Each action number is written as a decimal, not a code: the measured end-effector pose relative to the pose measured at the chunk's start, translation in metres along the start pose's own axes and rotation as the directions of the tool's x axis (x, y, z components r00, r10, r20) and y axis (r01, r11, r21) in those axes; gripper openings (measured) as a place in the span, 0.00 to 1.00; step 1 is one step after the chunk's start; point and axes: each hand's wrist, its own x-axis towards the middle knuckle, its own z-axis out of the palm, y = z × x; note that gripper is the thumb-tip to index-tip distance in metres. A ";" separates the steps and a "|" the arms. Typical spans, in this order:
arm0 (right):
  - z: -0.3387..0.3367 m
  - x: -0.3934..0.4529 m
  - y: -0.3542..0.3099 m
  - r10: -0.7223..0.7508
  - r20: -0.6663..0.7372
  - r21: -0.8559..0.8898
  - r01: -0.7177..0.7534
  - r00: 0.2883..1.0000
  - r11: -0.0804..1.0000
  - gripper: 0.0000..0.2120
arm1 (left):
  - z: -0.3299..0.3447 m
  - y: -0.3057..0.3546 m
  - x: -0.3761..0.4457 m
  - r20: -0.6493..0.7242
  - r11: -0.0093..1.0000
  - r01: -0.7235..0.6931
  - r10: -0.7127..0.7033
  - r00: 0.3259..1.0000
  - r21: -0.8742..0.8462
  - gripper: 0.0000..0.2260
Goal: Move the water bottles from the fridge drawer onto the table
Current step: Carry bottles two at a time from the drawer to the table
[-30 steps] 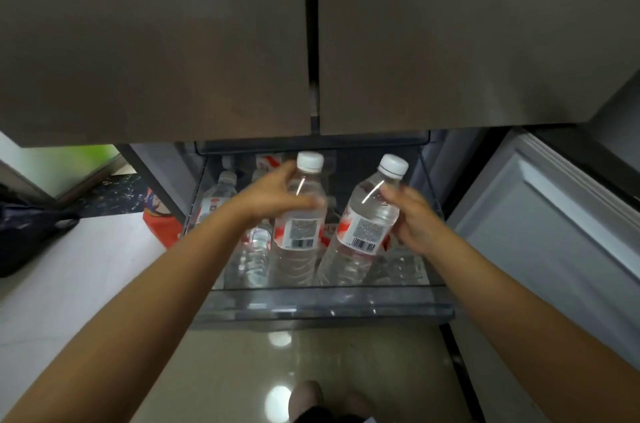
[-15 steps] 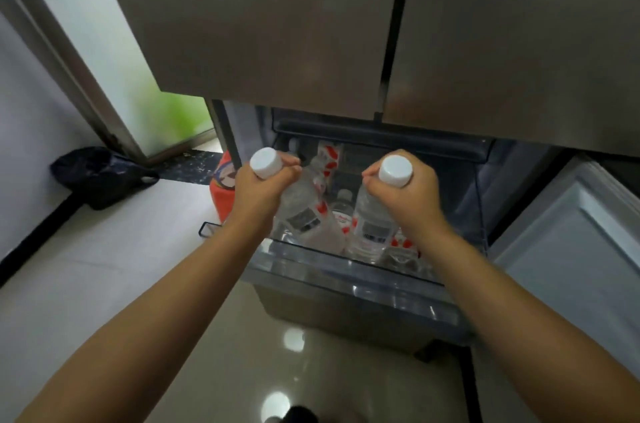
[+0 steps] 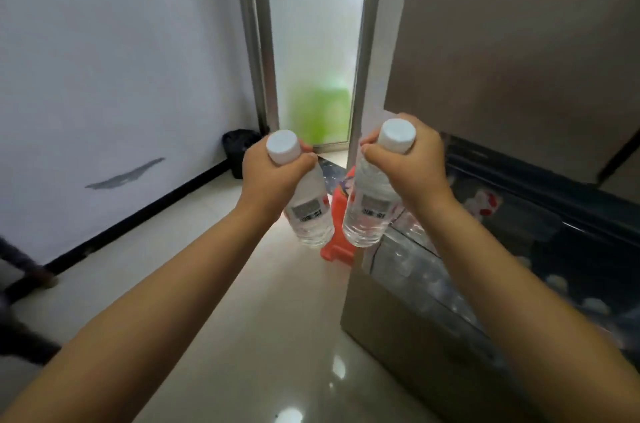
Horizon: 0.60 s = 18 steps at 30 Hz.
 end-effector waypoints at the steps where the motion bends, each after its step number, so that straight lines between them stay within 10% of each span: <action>1: 0.024 -0.002 -0.007 0.009 0.040 0.008 -0.009 0.999 1.000 0.08 | -0.025 -0.001 0.000 -0.024 0.999 0.002 -0.002 1.000 0.036 0.08; 18: 0.419 -0.067 -0.112 -0.048 0.587 0.161 -0.058 0.808 0.985 0.11 | -0.425 -0.023 -0.031 -0.579 0.887 0.348 -0.118 0.806 0.303 0.03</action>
